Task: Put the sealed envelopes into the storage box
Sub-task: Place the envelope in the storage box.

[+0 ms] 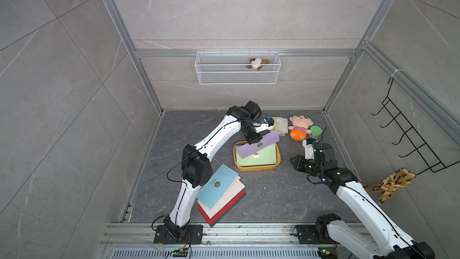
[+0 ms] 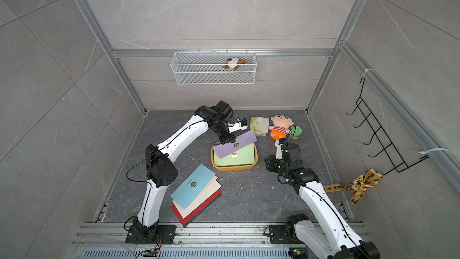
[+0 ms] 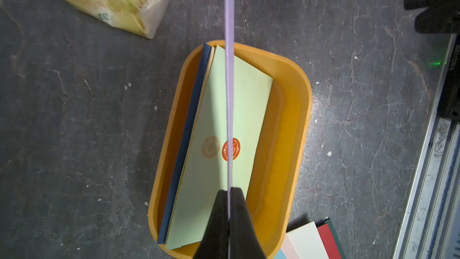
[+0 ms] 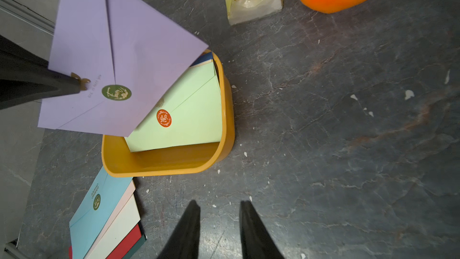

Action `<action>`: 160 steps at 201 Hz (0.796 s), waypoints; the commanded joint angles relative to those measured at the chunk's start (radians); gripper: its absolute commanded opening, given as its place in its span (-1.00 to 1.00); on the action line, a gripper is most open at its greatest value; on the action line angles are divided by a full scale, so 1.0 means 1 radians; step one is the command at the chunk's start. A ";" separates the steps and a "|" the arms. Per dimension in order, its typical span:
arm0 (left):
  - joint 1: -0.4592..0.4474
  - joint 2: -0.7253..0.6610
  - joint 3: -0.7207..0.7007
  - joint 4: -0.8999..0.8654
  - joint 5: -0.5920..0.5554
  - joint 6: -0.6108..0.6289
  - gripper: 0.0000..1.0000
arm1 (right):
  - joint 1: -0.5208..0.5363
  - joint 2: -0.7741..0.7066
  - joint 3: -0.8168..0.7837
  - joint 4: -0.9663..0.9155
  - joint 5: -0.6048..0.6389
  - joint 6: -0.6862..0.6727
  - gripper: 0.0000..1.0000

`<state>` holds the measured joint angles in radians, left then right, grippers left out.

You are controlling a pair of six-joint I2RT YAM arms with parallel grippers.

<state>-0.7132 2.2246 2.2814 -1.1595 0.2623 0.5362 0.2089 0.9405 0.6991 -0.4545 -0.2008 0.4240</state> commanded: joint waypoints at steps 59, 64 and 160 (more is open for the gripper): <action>-0.035 0.014 -0.022 -0.079 -0.122 0.073 -1.00 | -0.005 0.011 0.007 -0.042 -0.021 -0.023 -0.40; -0.035 0.014 -0.023 -0.080 -0.126 0.076 -1.00 | -0.007 0.012 0.007 -0.041 -0.021 -0.022 -0.40; -0.075 0.009 -0.055 0.011 -0.275 0.112 -0.43 | -0.009 0.049 0.004 -0.032 -0.066 -0.018 -0.40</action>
<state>-0.7738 2.2326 2.2299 -1.1950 0.0551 0.6258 0.2070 0.9821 0.6991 -0.4732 -0.2516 0.4213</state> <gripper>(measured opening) 0.238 0.300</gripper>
